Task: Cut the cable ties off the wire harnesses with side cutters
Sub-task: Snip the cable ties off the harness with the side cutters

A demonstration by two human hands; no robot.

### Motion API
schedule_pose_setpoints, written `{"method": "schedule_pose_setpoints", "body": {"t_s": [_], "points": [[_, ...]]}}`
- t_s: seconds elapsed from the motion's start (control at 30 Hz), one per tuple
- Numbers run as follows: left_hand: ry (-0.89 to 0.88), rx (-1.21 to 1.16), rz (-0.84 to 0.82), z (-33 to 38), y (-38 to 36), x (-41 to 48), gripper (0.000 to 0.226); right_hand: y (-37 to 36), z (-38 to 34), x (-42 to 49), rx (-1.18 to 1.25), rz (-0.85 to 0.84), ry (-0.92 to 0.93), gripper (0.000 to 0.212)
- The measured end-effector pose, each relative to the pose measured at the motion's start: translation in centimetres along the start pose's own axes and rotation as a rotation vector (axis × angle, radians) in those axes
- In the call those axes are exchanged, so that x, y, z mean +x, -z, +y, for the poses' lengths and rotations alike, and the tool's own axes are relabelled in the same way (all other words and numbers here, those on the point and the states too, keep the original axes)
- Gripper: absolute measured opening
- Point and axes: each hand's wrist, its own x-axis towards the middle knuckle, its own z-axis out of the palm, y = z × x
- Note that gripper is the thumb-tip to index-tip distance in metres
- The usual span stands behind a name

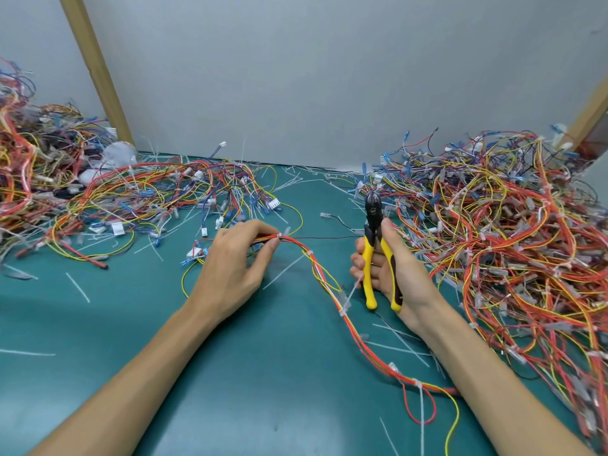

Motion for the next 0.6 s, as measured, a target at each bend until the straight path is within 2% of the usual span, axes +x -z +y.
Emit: {"method": "schedule_pose_setpoints", "body": {"t_s": [0.13, 0.2, 0.37, 0.53, 0.6], "points": [[0.033, -0.031, 0.031, 0.5, 0.1, -0.1, 0.014, 0.1, -0.2, -0.1, 0.315, -0.099, -0.126, 0.050], [0.043, -0.040, 0.042, 0.7, 0.1, -0.1, 0.012, 0.4, -0.1, -0.1, 0.362, -0.121, -0.189, 0.052], [0.046, -0.030, 0.062, 0.8, 0.1, -0.1, 0.006, 1.2, -0.4, -0.4, 0.291, -0.238, -0.286, 0.064], [0.088, -0.082, 0.117, 1.1, -0.1, -0.1, 0.005, 0.8, -0.4, -0.6, 0.323, -0.348, -0.243, 0.056], [0.081, -0.087, 0.131, 1.4, -0.3, -0.2, 0.004, 0.5, -0.2, -0.8, 0.267, -0.355, -0.227, 0.043]]}}
